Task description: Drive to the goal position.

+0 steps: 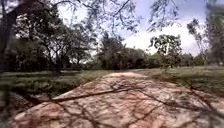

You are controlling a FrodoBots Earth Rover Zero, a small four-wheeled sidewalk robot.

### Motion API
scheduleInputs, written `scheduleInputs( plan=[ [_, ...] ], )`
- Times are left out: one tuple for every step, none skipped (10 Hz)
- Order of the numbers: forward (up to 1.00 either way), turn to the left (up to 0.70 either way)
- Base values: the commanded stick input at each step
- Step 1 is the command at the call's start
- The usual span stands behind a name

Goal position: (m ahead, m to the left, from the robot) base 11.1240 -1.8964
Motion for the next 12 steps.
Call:
scheduleInputs(
  plan=[
    [0.7,0.0],
    [0.7,0.0],
    [0.7,0.0],
    [0.7,0.0],
    [0.7,0.0],
    [0.7,0.0],
    [0.7,0.0],
    [0.7,0.0],
    [0.7,0.0],
    [0.7,0.0],
    [0.7,0.0],
    [0.7,0.0]
  ],
)
